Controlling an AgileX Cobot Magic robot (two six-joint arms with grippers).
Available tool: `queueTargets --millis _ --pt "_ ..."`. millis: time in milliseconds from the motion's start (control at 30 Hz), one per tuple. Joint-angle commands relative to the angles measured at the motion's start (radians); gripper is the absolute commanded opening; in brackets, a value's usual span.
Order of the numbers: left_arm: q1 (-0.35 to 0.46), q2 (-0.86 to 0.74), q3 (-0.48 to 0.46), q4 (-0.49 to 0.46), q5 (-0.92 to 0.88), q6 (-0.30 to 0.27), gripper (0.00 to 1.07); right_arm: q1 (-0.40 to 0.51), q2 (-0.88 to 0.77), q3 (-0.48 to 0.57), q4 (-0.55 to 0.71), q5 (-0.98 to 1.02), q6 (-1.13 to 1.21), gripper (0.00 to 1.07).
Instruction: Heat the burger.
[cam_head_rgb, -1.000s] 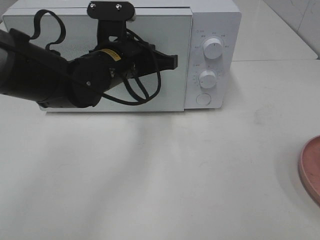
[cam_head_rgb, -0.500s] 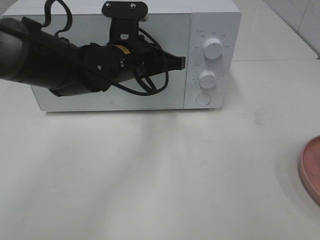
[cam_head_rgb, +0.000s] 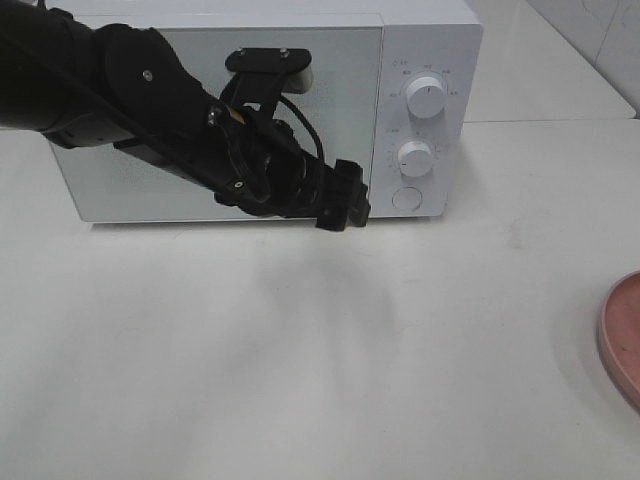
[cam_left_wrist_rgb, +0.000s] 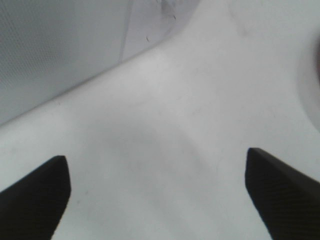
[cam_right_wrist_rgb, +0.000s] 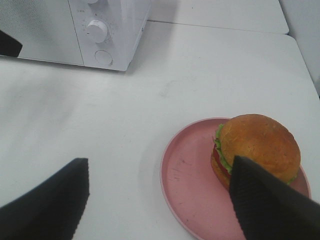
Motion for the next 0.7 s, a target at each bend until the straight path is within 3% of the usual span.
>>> queueTargets --millis 33,133,200,300,500,567,667,700 --pt "0.000 -0.017 0.002 0.029 0.099 -0.001 1.02 -0.006 -0.027 0.004 -0.007 -0.007 0.000 0.75" --pt "0.000 -0.030 0.002 0.076 0.229 -0.001 1.01 -0.006 -0.027 0.004 -0.007 -0.007 0.000 0.75" --pt "0.000 -0.066 0.002 0.120 0.414 -0.005 1.01 -0.006 -0.027 0.004 -0.007 -0.007 0.000 0.75" --pt "0.000 -0.074 0.002 0.127 0.454 -0.007 1.01 -0.006 -0.027 0.004 -0.007 -0.007 0.000 0.75" --pt "0.033 -0.127 0.002 0.166 0.605 -0.090 1.01 -0.006 -0.027 0.004 -0.007 -0.007 0.000 0.75" --pt "0.122 -0.153 0.002 0.169 0.701 -0.116 1.01 -0.006 -0.027 0.004 -0.007 -0.007 0.001 0.75" --pt "0.150 -0.163 0.002 0.170 0.718 -0.115 1.01 -0.006 -0.027 0.004 -0.007 -0.007 0.001 0.75" --pt "0.202 -0.182 0.002 0.182 0.745 -0.114 1.01 -0.006 -0.027 0.004 -0.007 -0.007 0.001 0.75"
